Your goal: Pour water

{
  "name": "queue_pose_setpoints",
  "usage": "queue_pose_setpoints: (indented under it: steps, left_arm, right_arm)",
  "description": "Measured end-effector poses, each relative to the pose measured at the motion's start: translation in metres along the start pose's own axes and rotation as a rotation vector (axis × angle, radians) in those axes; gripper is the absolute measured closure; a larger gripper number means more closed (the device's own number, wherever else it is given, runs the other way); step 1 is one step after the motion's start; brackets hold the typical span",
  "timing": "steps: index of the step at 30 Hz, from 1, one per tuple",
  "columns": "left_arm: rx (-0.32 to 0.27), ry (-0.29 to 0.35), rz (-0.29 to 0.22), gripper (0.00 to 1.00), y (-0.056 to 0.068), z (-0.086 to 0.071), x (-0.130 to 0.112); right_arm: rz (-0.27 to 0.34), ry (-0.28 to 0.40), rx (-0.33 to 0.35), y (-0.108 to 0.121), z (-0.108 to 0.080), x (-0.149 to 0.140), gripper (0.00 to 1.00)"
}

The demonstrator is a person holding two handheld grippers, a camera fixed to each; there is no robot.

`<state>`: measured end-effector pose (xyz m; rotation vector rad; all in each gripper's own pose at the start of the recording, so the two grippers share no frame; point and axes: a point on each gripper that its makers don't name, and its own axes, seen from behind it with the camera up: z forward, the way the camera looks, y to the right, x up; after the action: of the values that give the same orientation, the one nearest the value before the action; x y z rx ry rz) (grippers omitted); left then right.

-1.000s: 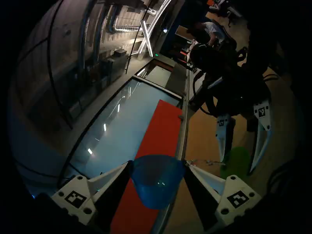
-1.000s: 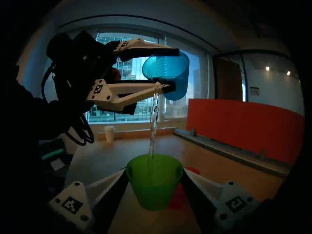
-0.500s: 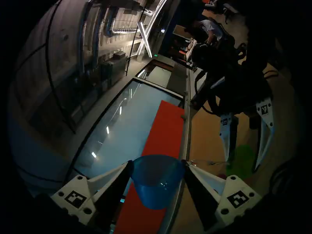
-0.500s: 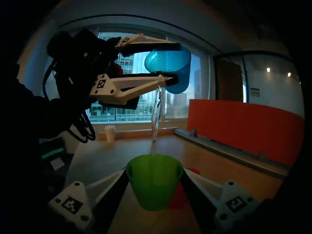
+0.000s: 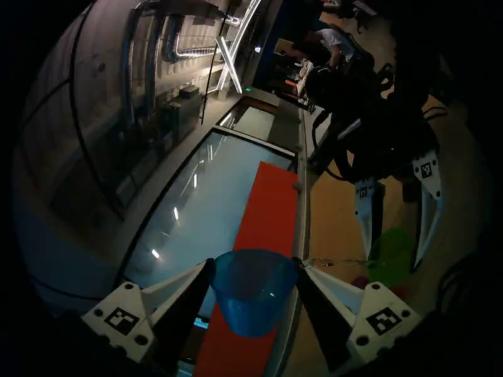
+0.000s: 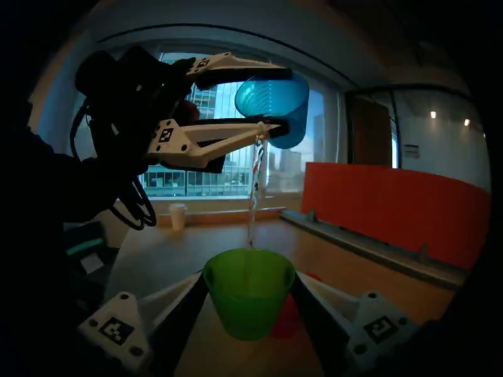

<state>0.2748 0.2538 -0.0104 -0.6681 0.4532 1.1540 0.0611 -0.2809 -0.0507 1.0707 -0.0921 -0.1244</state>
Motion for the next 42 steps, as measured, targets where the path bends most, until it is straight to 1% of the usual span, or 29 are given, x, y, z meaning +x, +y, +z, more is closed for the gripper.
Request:
queue_pose_setpoints:
  steps: [5, 17, 23, 42]
  left_arm:
    - [0.002, -0.001, 0.015, 0.1, -0.004, 0.0, 0.001]
    - [-0.004, -0.005, 0.049, 0.1, -0.006, -0.001, 0.004]
    - [-0.001, -0.002, 0.057, 0.1, -0.007, 0.0, 0.007]
    - [0.002, 0.001, 0.115, 0.1, -0.012, -0.001, 0.018]
  right_arm:
    - [0.001, 0.004, -0.001, 0.0, -0.001, 0.001, 0.09]
    - [0.0, 0.013, -0.005, 0.001, -0.003, 0.001, 0.09]
    - [-0.001, 0.019, -0.006, 0.002, -0.003, 0.004, 0.09]
    - [-0.009, 0.038, -0.006, -0.003, -0.002, 0.012, 0.09]
